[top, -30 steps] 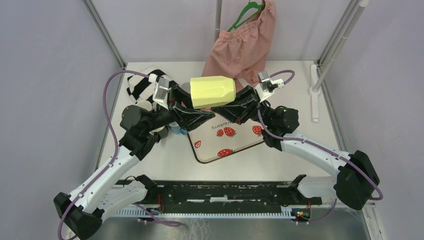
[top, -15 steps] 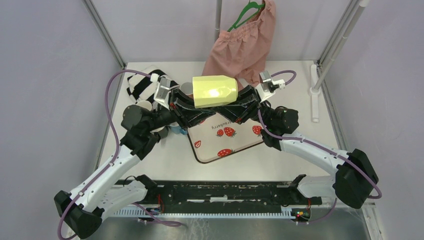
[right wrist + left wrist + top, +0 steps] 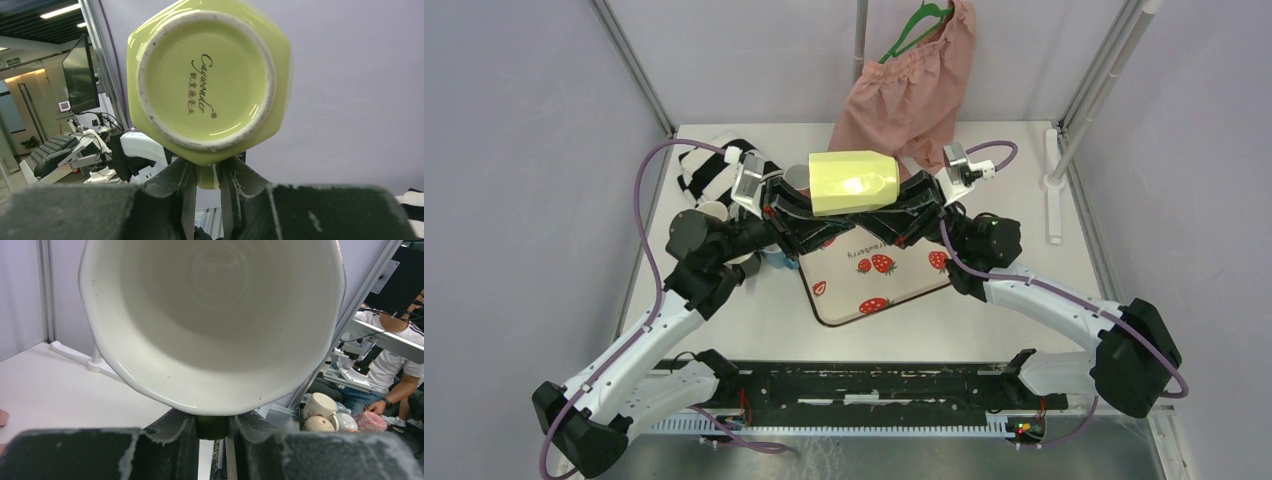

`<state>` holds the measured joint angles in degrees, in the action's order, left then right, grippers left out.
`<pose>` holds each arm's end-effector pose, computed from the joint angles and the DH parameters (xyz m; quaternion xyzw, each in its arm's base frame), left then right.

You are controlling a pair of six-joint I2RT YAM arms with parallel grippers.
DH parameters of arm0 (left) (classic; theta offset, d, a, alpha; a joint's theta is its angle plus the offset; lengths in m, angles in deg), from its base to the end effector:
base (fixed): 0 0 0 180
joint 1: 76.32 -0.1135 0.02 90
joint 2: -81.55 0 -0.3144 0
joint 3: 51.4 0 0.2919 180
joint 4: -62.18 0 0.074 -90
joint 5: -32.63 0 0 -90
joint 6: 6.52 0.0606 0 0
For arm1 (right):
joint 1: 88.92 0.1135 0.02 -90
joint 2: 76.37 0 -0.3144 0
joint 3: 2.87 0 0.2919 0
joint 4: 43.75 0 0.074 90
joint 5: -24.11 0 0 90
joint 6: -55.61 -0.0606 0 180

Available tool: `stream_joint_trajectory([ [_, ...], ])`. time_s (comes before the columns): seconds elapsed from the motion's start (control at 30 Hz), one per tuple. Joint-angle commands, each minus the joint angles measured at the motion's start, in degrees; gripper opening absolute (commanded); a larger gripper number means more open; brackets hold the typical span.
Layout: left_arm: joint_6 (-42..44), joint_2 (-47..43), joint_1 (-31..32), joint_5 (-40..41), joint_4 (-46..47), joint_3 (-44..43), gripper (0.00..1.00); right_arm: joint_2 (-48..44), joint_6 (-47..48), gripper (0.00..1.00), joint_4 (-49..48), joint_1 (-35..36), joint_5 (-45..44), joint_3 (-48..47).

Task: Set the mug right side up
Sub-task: Turn over the cup on the tray.

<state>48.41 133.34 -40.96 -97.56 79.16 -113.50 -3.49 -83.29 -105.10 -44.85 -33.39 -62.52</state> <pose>0.1565 -0.1590 0.4679 0.2946 0.4879 -0.6085 0.5521 0.1894 0.2287 0.4403 -0.2467 0.3538 0.7191 0.5449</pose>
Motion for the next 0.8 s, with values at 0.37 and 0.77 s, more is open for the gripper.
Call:
stream_joint_trajectory([
  [0.37, 3.8, -2.8, 0.1, 2.2, -3.7, -2.8, 0.02, -8.4, 10.3, 0.54, 8.5, 0.8, -6.0, 4.0],
  [0.77, 13.3, -6.1, 0.1, 14.4, -20.5, -4.3, 0.02, -20.0, 22.1, 0.57, 27.1, 0.8, -12.4, 15.2],
])
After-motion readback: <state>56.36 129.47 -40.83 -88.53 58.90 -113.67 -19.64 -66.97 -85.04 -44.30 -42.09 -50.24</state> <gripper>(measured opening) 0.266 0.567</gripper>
